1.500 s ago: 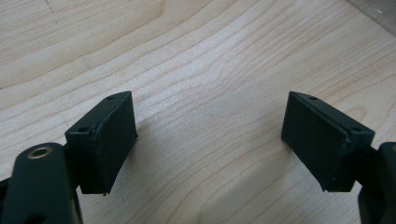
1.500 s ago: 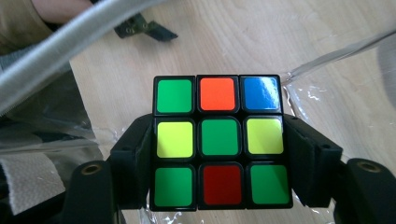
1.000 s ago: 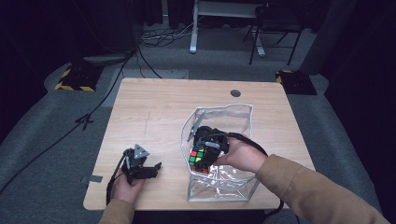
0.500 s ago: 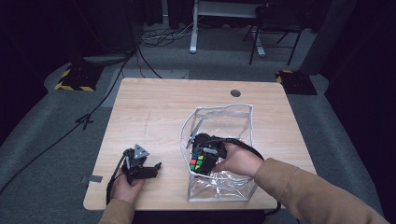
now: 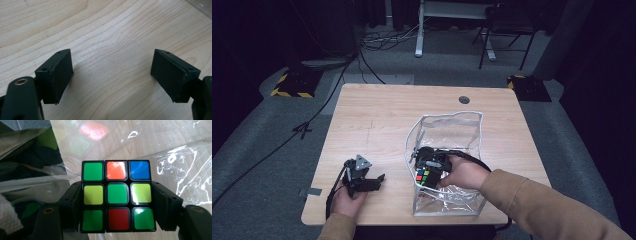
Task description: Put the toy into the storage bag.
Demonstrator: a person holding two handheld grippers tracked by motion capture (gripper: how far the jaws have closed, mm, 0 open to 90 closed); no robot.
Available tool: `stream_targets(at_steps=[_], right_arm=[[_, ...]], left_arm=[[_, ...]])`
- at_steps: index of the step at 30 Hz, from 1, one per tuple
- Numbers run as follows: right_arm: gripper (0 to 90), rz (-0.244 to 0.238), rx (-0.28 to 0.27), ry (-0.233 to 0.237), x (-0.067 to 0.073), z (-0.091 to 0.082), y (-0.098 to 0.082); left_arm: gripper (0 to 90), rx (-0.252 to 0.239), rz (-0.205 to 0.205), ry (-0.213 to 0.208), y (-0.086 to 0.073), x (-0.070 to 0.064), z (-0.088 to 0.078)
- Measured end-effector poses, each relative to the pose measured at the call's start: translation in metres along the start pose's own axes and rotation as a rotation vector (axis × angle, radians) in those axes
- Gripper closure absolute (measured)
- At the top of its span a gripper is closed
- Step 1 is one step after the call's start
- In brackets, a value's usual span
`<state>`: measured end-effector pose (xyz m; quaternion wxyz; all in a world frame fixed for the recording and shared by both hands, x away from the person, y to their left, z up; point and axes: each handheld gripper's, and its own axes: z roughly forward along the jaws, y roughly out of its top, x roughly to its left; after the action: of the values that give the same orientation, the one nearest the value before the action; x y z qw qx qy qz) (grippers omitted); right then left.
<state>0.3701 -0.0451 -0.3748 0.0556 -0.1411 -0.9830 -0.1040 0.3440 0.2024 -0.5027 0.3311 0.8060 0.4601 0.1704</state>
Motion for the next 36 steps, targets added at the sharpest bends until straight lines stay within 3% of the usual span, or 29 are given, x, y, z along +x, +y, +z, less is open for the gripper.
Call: stream_targets(at_steps=[9,11,18,36], right_arm=[[33.8,0.016,0.023,-0.016,-0.004,0.009,0.001],[33.8,0.029,0.052,-0.010,-0.004,0.012,0.001],[33.8,0.055,0.071,0.007,-0.004,0.015,0.001],[37.1,0.066,0.108,0.037,-0.007,0.020,0.002]], left_arm=[[18.4,-0.001,0.000,0.000,0.000,0.000,0.000],[18.4,-0.001,0.000,0.000,0.000,0.000,0.000],[18.5,-0.001,0.000,0.000,0.000,0.000,0.000],[18.4,0.004,0.002,-0.001,0.000,0.000,0.000]])
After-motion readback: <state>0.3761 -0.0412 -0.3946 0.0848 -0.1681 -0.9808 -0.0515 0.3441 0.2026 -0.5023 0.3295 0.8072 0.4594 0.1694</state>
